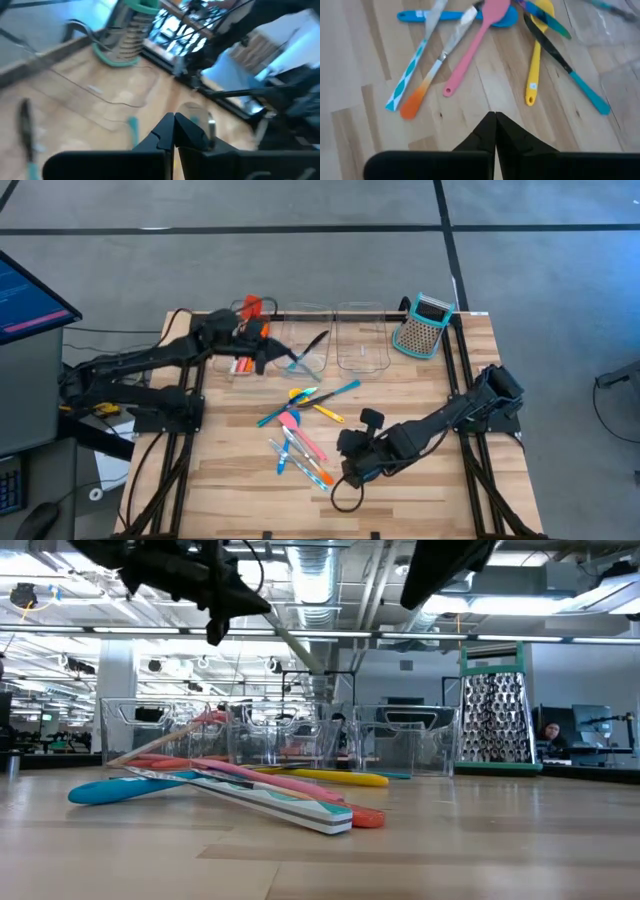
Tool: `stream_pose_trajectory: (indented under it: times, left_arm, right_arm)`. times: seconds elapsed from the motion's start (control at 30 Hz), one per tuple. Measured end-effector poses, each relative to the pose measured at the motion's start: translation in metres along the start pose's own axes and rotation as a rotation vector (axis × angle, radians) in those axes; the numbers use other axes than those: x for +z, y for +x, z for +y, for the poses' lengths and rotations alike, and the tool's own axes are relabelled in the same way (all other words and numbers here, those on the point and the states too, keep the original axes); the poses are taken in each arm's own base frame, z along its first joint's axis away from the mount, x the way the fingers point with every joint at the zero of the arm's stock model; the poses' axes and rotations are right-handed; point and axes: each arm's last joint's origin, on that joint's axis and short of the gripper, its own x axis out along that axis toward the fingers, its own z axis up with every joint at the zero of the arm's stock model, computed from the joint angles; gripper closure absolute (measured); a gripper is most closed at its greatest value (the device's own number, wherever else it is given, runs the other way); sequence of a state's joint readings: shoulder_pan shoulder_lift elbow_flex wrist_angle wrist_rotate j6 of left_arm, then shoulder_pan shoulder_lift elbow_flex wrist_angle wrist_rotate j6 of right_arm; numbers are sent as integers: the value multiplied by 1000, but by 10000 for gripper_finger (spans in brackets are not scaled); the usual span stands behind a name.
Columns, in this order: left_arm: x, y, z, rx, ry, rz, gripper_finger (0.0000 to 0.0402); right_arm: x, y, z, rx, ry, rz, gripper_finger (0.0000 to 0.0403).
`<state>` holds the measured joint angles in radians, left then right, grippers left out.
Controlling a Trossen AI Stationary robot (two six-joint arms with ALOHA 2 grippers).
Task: Pick & Place Kitchen Items
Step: Put the green knife into the middle transparent bin
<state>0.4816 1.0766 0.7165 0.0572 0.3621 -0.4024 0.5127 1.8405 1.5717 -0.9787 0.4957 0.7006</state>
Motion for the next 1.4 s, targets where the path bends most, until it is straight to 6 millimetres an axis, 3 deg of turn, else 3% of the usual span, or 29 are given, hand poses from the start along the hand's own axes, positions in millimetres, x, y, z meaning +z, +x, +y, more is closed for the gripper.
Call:
stream_pose_trajectory:
  times: [0.27, 0.53, 0.7, 1.03, 1.4]
  left_arm:
    - [31, 23, 27, 129, 44, 86, 400]
    - [48, 30, 63, 244, -6, 134, 400]
    - [60, 38, 76, 275, -28, 141, 400]
    - [52, 73, 101, 312, -120, 288, 400]
    - [45, 108, 128, 199, -311, 387, 400]
  right_arm:
    - [-27, -14, -43, 159, 11, -195, 402]
    - [-71, -24, -96, 316, -64, -423, 403]
    - [-105, -19, -122, 340, -20, -505, 403]
    - [-149, 7, -141, 392, 53, -615, 403]
    - [-162, 16, -142, 427, 34, -554, 403]
